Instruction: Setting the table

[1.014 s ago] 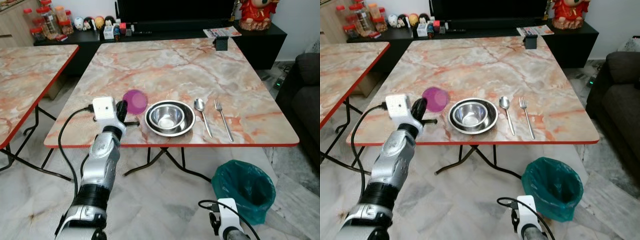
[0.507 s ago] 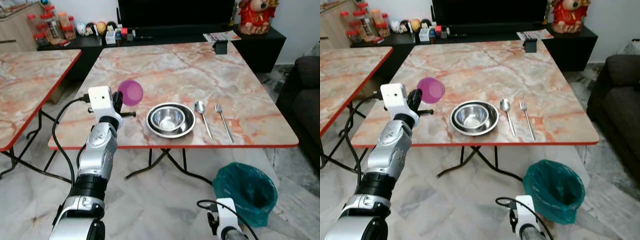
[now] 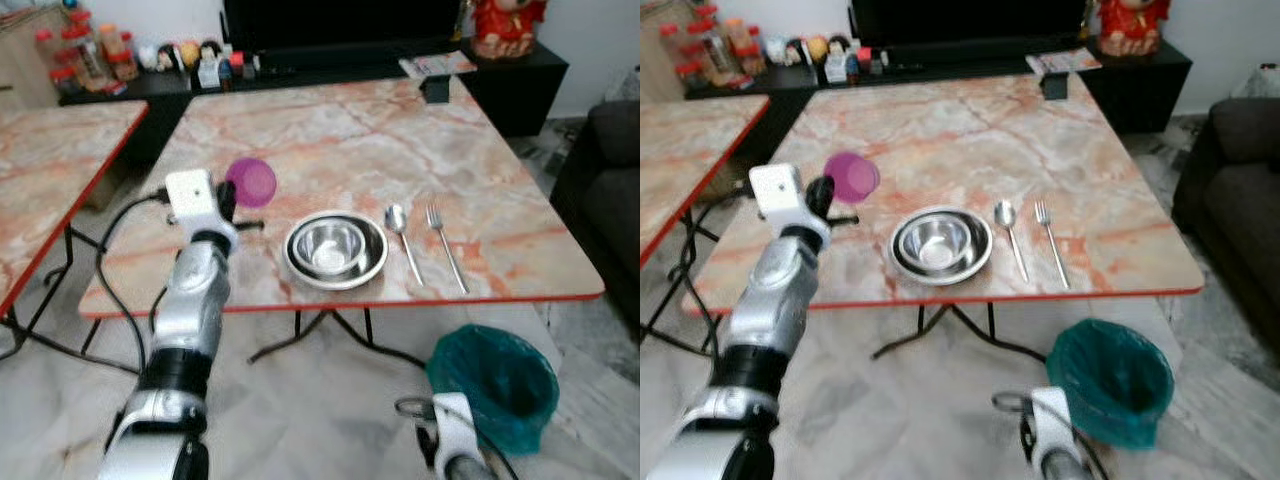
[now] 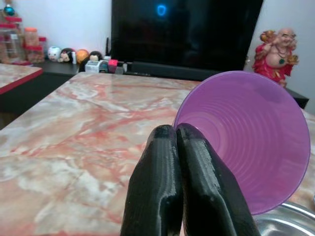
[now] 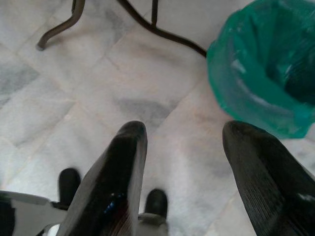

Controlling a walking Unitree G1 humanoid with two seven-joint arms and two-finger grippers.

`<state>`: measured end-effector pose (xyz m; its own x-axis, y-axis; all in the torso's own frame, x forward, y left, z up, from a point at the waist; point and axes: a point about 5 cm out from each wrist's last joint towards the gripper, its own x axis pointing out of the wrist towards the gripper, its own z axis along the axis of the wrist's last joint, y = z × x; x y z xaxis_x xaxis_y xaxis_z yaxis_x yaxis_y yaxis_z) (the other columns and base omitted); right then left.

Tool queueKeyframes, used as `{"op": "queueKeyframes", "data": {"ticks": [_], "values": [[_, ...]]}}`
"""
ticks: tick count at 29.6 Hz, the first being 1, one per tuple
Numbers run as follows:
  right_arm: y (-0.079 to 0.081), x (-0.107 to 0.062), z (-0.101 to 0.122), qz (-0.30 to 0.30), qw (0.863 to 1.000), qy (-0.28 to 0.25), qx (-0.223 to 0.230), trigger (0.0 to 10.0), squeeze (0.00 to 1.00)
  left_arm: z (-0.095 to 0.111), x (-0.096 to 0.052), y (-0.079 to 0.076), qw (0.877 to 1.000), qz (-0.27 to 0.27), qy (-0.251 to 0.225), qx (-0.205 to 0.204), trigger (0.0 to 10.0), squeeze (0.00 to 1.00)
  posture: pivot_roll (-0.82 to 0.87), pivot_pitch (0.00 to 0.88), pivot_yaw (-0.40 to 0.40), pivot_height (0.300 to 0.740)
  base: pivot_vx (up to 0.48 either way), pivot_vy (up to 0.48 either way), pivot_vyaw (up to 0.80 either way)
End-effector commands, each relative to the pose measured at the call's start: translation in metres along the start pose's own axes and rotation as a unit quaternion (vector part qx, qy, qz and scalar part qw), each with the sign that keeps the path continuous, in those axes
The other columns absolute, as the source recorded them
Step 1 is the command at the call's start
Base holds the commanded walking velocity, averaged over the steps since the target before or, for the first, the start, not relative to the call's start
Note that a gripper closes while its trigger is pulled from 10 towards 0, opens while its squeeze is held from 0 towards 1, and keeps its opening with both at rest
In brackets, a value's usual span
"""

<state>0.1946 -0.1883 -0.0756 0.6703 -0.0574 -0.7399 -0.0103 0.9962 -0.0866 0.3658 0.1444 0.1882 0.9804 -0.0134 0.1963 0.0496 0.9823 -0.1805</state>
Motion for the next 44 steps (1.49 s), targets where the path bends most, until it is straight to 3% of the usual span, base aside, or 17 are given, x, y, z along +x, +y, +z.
{"op": "queueKeyframes", "data": {"ticks": [1,8,9,12,18,32,44], "values": [[0.007,0.001,0.002,0.008,1.0,-0.003,0.006,10.0,0.0,0.007,0.002,0.008,1.0,0.013,-0.011,0.006,10.0,0.0,-0.05,0.011,0.076,0.74,0.285,0.0,0.0],[0.003,-0.001,-0.004,0.005,1.0,0.004,0.0,10.0,0.0,0.01,0.003,0.008,1.0,0.012,-0.015,0.006,10.0,0.0,-0.05,0.011,0.077,0.74,0.288,0.0,0.0],[-0.003,-0.005,-0.018,-0.008,1.0,0.022,0.002,10.0,0.0,0.012,0.004,0.009,1.0,0.012,-0.018,0.006,10.0,0.0,-0.06,0.006,0.084,0.74,0.304,0.0,0.0],[-0.011,-0.01,-0.031,-0.025,0.999,0.038,0.013,10.0,0.0,0.012,0.004,0.01,1.0,0.012,-0.02,0.008,10.0,0.0,-0.06,0.0,0.084,0.74,0.304,0.0,0.0],[-0.019,-0.016,-0.046,-0.038,0.998,0.055,0.02,10.0,0.0,0.012,0.003,0.012,1.0,0.012,-0.019,0.009,10.0,0.0,-0.07,0.0,0.09,0.74,0.303,0.0,0.0],[-0.011,-0.011,-0.031,-0.027,0.999,0.027,0.028,10.0,0.0,0.011,0.002,0.014,1.0,0.011,-0.016,0.012,10.0,0.0,-0.06,0.0,0.096,0.74,0.325,0.0,0.0],[-0.01,-0.012,-0.036,-0.035,0.998,0.039,0.038,10.0,0.0,0.012,0.001,0.017,1.0,0.014,-0.017,0.011,10.0,0.0,-0.06,0.006,0.098,0.74,0.334,0.0,0.0]]}}
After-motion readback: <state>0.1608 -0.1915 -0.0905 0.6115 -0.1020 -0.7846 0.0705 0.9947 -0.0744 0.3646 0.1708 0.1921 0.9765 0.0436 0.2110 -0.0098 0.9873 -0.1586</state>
